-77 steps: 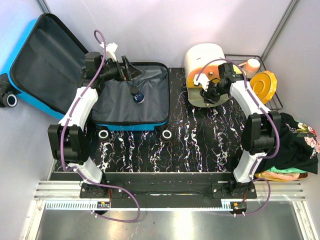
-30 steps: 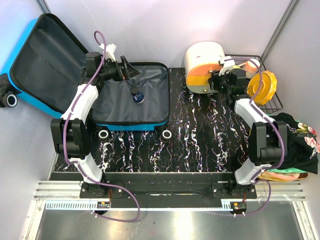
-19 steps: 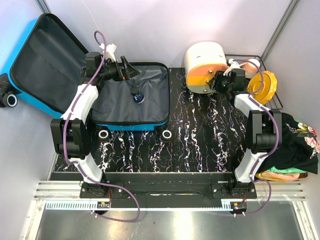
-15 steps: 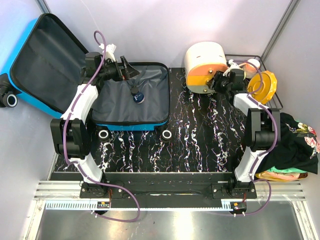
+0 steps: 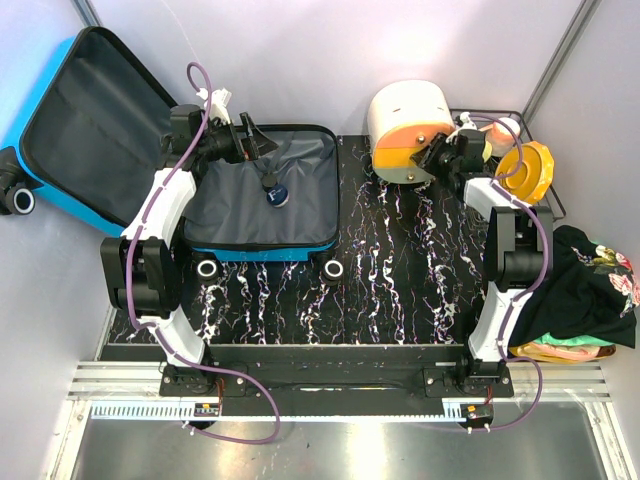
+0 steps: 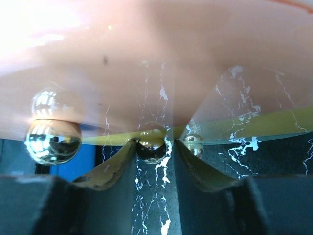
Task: Open, take out, and arrange the luggage
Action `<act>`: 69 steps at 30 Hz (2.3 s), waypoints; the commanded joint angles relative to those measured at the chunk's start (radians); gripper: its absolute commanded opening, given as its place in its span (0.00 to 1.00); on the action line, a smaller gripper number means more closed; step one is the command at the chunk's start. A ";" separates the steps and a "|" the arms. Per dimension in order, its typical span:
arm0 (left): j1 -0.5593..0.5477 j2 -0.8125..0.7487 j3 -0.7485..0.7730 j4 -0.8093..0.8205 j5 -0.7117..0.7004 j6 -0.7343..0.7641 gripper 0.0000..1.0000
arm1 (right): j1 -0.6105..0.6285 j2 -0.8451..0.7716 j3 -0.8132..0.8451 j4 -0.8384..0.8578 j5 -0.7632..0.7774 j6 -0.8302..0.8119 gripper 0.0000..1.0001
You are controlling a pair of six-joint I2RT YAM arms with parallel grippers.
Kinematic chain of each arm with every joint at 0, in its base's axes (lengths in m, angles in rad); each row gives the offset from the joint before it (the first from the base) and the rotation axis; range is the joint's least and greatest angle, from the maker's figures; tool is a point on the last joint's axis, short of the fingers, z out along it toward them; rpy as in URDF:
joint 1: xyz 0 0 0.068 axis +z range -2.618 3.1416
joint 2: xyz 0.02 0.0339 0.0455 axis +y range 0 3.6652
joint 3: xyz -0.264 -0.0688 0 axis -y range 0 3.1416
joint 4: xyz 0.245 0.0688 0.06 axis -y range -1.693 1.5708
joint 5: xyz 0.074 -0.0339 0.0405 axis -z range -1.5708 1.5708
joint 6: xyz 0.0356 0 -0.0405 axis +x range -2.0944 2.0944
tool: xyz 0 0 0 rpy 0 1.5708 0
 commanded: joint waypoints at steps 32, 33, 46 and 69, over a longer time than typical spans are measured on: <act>-0.049 0.381 0.314 -0.356 -0.287 0.400 0.84 | 0.002 -0.426 -0.295 -0.150 -0.044 -0.105 0.85; -0.059 0.387 0.313 -0.356 -0.283 0.401 0.84 | 0.002 -0.434 -0.295 -0.167 -0.060 -0.121 0.87; -0.130 0.499 0.323 -0.337 -0.342 0.380 0.94 | 0.002 -0.533 -0.292 -0.243 -0.232 -0.253 0.99; -0.200 0.347 0.286 -0.328 -0.413 0.467 0.33 | 0.002 -0.492 -0.206 -0.271 -0.296 -0.308 1.00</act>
